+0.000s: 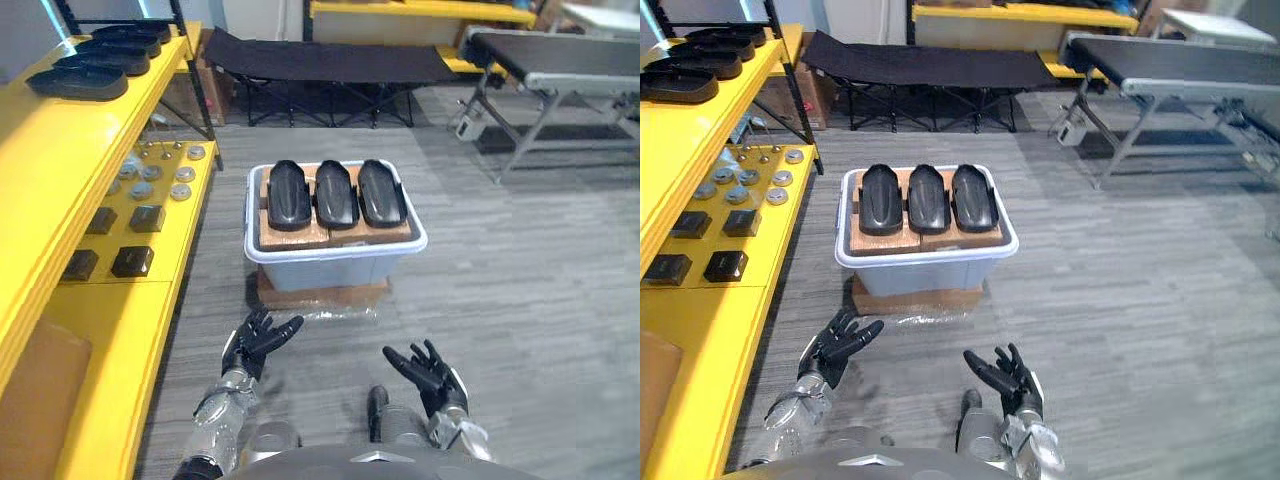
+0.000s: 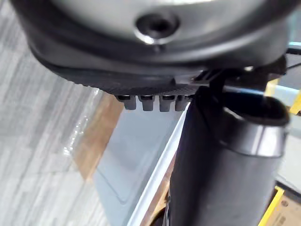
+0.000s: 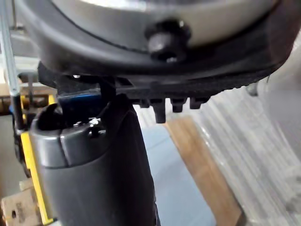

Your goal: Walk over and take three plastic housings, then place them on the shelf

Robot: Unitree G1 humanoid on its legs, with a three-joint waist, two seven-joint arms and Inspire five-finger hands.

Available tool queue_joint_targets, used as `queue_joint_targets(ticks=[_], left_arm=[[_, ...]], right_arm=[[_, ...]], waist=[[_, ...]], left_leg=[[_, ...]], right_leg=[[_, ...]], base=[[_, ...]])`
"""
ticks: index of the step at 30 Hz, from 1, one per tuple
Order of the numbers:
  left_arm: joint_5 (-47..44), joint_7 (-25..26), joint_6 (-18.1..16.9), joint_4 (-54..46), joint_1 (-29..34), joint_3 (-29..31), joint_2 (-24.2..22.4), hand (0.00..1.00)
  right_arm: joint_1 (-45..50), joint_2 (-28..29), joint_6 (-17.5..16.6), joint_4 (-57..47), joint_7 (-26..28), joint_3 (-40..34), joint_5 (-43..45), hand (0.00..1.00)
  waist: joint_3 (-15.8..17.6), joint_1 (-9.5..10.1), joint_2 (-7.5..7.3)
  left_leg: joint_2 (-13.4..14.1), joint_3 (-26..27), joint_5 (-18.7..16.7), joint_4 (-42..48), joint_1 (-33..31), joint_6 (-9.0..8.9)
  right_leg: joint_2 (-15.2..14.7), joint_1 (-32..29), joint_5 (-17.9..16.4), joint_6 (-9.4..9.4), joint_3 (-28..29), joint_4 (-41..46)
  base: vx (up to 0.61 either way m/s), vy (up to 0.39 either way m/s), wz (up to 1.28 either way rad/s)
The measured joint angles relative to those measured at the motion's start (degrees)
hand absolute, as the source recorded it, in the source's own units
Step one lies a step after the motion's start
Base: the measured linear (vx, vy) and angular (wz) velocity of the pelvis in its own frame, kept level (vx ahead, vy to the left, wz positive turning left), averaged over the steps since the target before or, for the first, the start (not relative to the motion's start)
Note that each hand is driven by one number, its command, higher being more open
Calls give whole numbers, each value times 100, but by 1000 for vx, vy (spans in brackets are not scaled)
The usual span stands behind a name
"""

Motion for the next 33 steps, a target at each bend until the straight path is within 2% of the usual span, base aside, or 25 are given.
queue_joint_targets(ticks=[1,2,3,4,5,6,7,9,10,11,12,13,14,15,17,21,24,29,33], left_arm=[[-5,24,0,0,6,-6,0,100],[-25,55,8,10,15,-27,-83,100],[-63,54,8,-2,100,-28,-233,100],[-76,55,8,-7,112,-28,-309,100],[-84,37,10,-18,124,-89,-446,100],[-116,40,73,23,137,-188,-574,100],[-129,39,110,49,141,-225,-583,100],[-132,18,143,46,121,-285,-539,100],[-137,21,143,46,57,-299,-504,100],[-171,26,140,46,-10,-306,-474,100],[-182,30,140,45,-37,-309,-456,100],[-182,53,145,52,-122,-383,-306,100],[-176,60,144,41,-153,-397,-227,100],[-170,68,148,42,-254,-464,-85,100],[-126,135,188,42,-321,-496,47,100],[57,252,304,30,-92,-453,289,100],[53,308,300,-53,123,-369,343,100],[48,580,228,-538,576,-358,328,100],[78,851,-1,-1119,943,-319,323,100]], right_arm=[[-6,19,1,-4,-7,-10,2,100],[-44,25,29,-85,-50,-97,21,100],[-35,17,30,-230,-108,-218,62,100],[-42,2,27,-320,-139,-268,72,100],[-44,-46,26,-409,-179,-331,194,100],[-82,-115,35,-407,-257,-464,201,100],[-79,-122,35,-386,-280,-495,207,100],[-82,-120,25,-397,-320,-562,238,100],[-91,-125,10,-437,-411,-633,238,100],[-62,-161,10,-511,-512,-690,240,100],[-37,-169,10,-559,-544,-709,266,100],[-15,-120,9,-580,-644,-707,279,100],[-7,-103,-7,-588,-665,-707,278,100],[-8,-74,-77,-594,-722,-720,280,100],[4,-71,-143,-666,-794,-733,275,100],[448,119,-153,-1689,-1044,-741,138,100],[608,148,-181,-2293,-1130,-808,-77,100],[978,164,-181,-2882,-1124,-893,-290,100],[1251,166,-180,-3102,-1121,-1001,-291,100]], waist=[[-57,23,-85],[-91,25,-48],[-179,47,75],[-198,16,199],[-197,1,335],[-123,18,389],[-127,25,388],[-124,6,357],[-121,-11,356],[-120,-37,379],[-125,-60,406],[-138,-125,319],[-141,-141,263],[-126,-182,129],[-82,-264,34],[-98,-278,5],[-101,-285,-4],[-94,-291,-89],[-98,-296,-160]], left_leg=[[-1,-38,-134,91,4,-63],[127,-146,-359,211,107,-202],[320,-173,-406,447,180,-293],[422,-169,-383,928,-39,-308],[610,-55,-150,1789,-471,-460],[785,224,-4,2432,-864,-571],[811,362,-18,2229,-860,-558],[697,677,-3,1164,-812,-539],[624,729,193,394,-815,-533],[607,731,727,-279,-812,-502],[611,732,1122,-541,-814,-484],[542,735,1488,-752,-739,-389],[489,734,1529,-913,-673,-376],[366,767,1697,-1299,-562,-338],[248,776,1807,-1552,-530,-272],[220,893,1806,-1704,-259,-272],[242,931,1806,-1861,-182,-272],[263,1000,1831,-1963,-117,-268],[246,1036,2070,-2280,-84,-241]], right_leg=[[-21,6,-19,-71,-43,43],[46,15,229,-207,-189,319],[191,99,83,-353,-353,465],[276,155,-10,-410,-441,467],[366,291,-81,-476,-533,359],[410,733,27,-550,-681,34],[394,875,36,-562,-692,-63],[284,1155,36,-562,-716,-280],[238,1251,33,-557,-719,-375],[246,1317,-10,-489,-749,-392],[278,1362,-51,-437,-779,-405],[197,1457,-161,-394,-777,-439],[146,1439,-164,-389,-790,-436],[40,1365,-186,-353,-795,-442],[-61,1313,-196,-317,-815,-450],[-98,1497,-112,-193,-801,-442],[-76,1483,-101,-177,-803,-442],[-63,1468,-90,-164,-800,-442],[-59,1345,-86,-164,-805,-445]], base=[[453,-409,52],[556,-444,37],[468,-364,43],[433,-299,38],[329,-210,39],[494,-278,29],[506,-220,18],[389,-112,0],[327,-40,-3],[310,-18,-1],[331,15,1],[262,41,5],[285,65,8],[162,66,12],[170,78,16],[120,43,2],[38,0,-2],[-22,1,-7],[-81,-6,-4]])
